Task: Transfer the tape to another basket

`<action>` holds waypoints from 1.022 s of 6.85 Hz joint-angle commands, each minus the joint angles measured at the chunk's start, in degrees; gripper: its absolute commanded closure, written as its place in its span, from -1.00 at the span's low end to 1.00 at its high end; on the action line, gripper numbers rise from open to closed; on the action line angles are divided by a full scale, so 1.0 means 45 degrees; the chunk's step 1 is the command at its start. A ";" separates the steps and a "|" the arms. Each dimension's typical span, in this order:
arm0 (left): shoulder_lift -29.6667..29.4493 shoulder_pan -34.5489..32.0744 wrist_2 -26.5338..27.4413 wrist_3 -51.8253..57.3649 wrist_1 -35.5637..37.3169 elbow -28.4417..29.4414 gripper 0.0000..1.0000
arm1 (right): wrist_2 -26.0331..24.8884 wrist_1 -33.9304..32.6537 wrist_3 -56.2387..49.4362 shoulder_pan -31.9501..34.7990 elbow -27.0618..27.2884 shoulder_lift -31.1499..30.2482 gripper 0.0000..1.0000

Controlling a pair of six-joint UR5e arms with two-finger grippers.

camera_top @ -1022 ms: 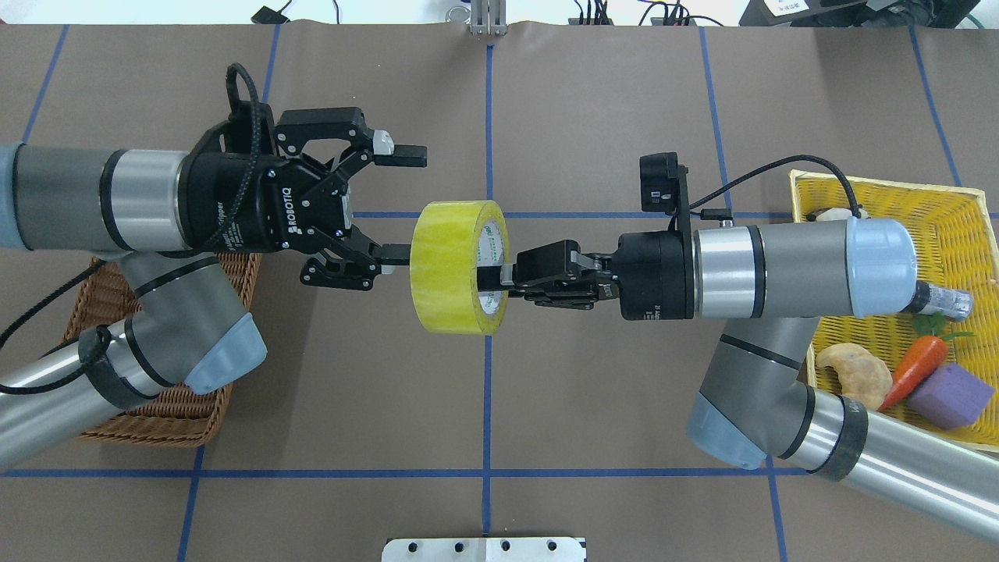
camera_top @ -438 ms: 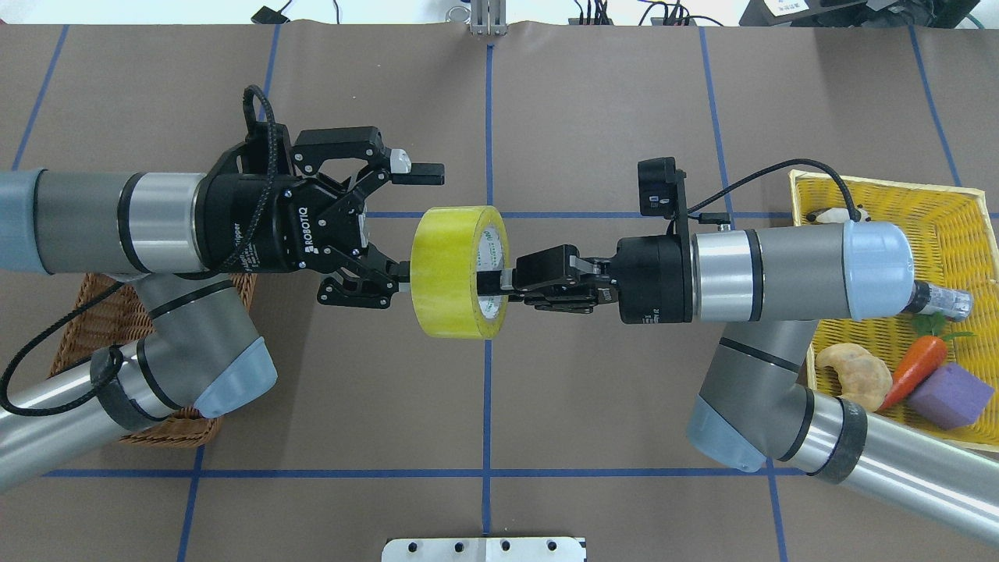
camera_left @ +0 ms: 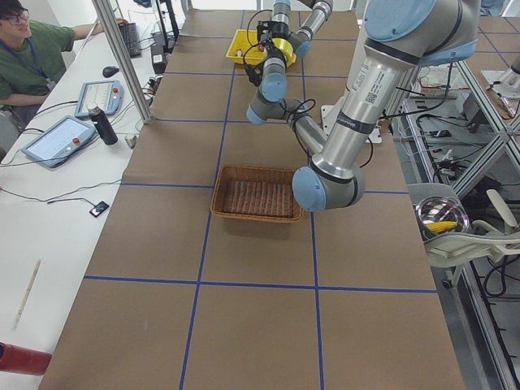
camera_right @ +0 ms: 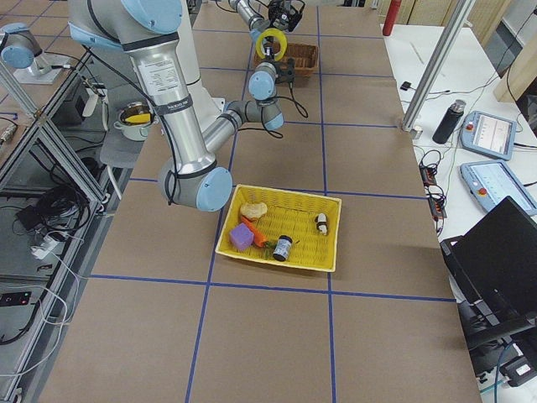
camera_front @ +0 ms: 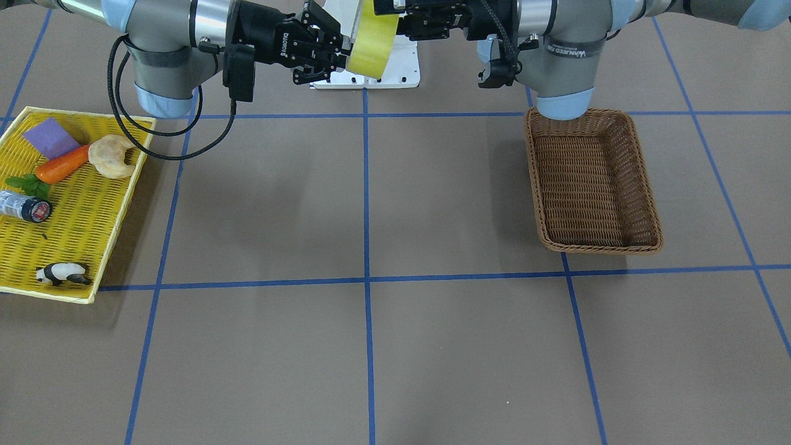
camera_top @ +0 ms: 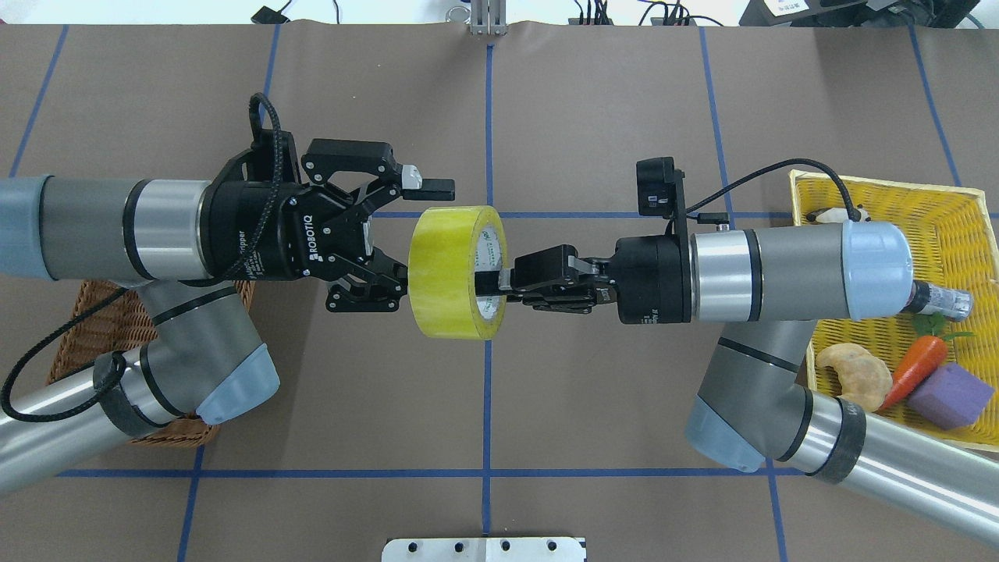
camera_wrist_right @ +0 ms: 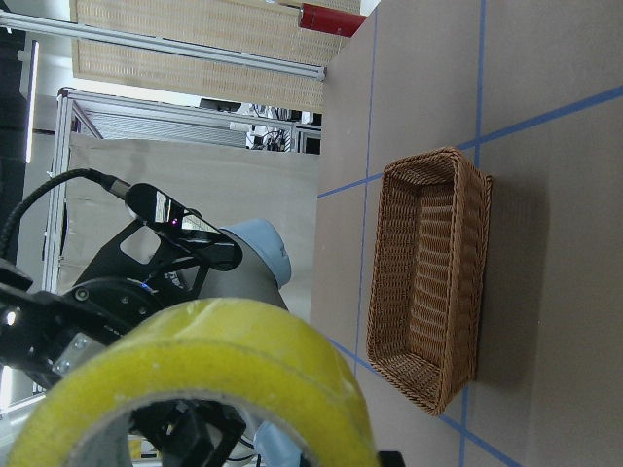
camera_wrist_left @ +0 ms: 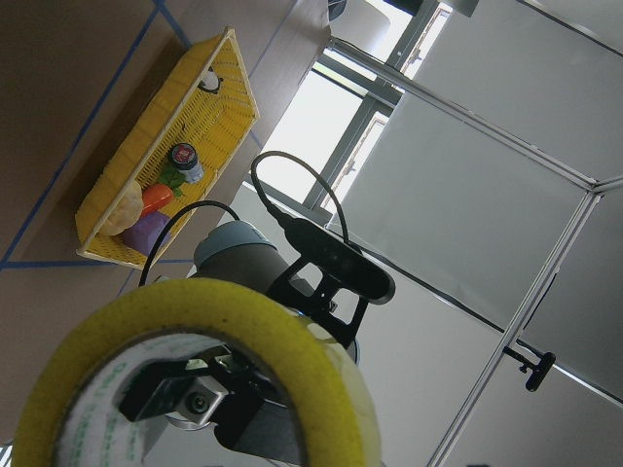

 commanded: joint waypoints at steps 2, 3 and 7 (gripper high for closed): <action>0.0027 0.0013 0.0000 0.0013 0.0002 0.0021 0.11 | 0.0000 0.0015 0.0000 -0.0001 0.0023 0.0026 1.00; 0.0027 0.0013 0.0000 0.0013 0.0002 0.0002 0.33 | 0.0000 0.0015 0.0000 -0.0001 0.0042 0.0026 1.00; 0.0027 0.0013 -0.0039 0.0052 -0.0037 0.0002 1.00 | -0.0098 0.0054 0.0683 -0.0040 0.0140 0.0026 -1.00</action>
